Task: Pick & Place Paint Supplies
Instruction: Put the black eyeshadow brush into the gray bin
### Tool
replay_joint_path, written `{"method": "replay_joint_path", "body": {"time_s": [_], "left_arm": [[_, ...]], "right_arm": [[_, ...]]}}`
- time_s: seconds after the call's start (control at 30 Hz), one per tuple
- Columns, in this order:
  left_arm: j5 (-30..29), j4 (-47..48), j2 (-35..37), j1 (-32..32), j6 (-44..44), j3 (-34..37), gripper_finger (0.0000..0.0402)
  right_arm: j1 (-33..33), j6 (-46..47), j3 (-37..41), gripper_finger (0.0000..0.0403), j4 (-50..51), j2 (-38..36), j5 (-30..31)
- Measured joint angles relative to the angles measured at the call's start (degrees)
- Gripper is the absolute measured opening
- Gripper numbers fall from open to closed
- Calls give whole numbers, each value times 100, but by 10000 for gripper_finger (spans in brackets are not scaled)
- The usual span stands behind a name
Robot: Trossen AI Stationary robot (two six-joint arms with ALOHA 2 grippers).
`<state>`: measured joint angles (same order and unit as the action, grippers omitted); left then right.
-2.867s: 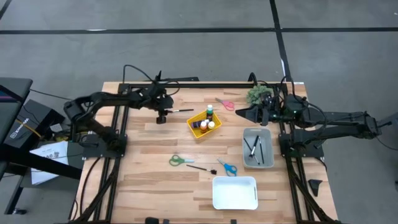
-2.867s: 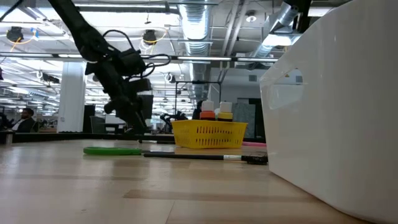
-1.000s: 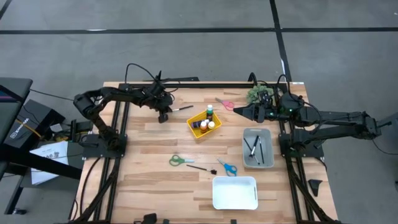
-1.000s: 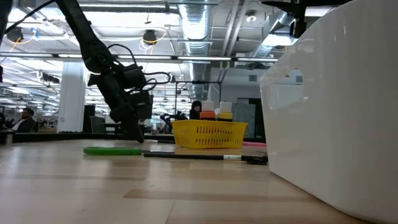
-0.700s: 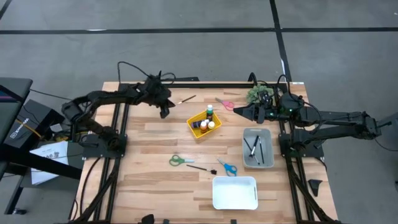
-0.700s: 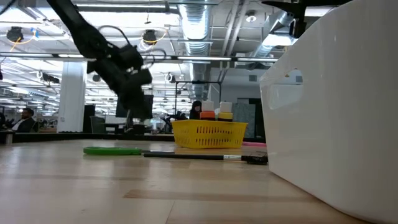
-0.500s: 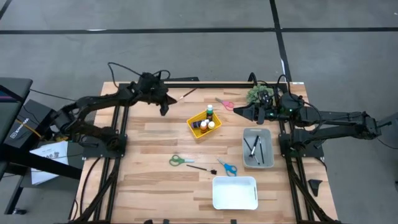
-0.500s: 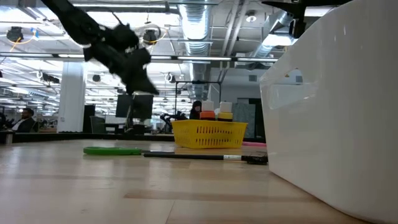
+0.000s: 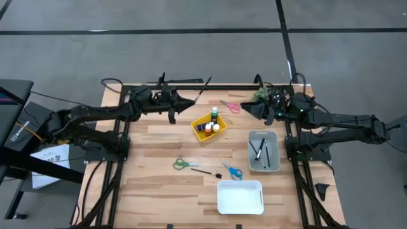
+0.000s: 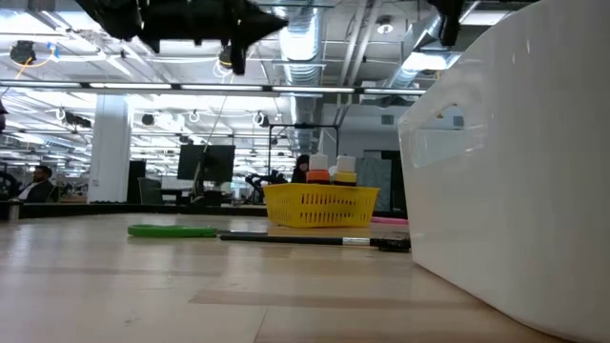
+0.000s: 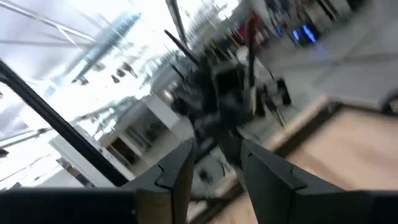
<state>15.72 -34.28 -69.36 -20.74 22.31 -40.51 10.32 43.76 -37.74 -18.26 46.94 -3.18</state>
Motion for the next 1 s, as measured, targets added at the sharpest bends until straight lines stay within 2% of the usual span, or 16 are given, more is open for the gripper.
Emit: {"method": "replay_joint_path", "body": {"time_s": [0.13,0.3,0.43,0.6,0.73,0.87,1.0], "left_arm": [[-743,-743,0,636,109,-5,0],[-1326,-840,-116,1257,-130,-523,0],[-1392,-789,-432,1427,-281,-1019,0],[-1276,-725,-1006,1522,-200,-1524,0],[-1233,-754,-1373,1615,-102,-1890,0],[-1230,-761,-1491,1670,-82,-2022,0],[-1230,-754,-1482,1673,-67,-2031,0]], "right_arm": [[132,-91,2,154,-816,48,-102],[286,-87,-2,202,-1706,377,-511],[374,-68,-83,232,-1901,807,-887],[368,-110,-581,237,-1889,1500,-1118],[406,-359,-1178,237,-1879,1951,-1528],[601,-439,-1629,237,-1767,2079,-1943],[726,-603,-1862,237,-1489,2093,-2091]]}}
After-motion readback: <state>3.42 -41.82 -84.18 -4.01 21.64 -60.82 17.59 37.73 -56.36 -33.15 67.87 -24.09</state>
